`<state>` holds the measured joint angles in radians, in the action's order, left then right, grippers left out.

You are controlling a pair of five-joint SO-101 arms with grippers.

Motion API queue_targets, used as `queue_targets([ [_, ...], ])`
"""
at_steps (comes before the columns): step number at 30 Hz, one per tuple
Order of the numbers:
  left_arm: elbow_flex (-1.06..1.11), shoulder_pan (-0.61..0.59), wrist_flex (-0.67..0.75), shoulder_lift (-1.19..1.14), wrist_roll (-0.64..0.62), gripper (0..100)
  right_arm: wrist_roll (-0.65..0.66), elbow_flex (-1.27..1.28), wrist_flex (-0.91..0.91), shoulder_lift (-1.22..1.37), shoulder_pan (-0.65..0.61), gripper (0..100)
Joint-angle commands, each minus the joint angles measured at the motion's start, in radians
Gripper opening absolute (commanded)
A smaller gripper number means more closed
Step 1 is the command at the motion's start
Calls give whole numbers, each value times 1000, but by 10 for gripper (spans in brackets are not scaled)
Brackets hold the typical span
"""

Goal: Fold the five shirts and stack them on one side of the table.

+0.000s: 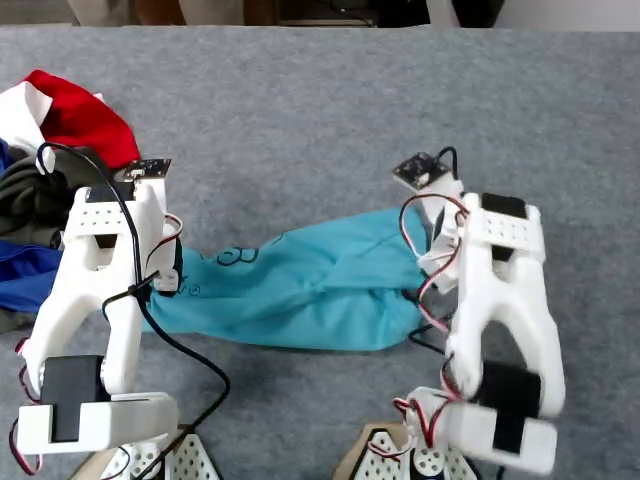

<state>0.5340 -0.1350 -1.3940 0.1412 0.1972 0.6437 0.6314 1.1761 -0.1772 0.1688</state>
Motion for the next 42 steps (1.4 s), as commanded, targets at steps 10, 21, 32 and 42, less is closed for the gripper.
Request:
queue_targets([
  [10,-164,-14,-17,15,-2,20,8,-73,127,-410,-93,4],
  [21,-637,-11,-218,15,-129,20,-80,-568,287,-476,-136,4],
  [32,-1115,-12,-365,50,-155,20,-57,-1130,431,-475,-91,4],
  [42,-1132,-9,-365,360,-157,20,-57,-1474,361,-475,-28,4],
])
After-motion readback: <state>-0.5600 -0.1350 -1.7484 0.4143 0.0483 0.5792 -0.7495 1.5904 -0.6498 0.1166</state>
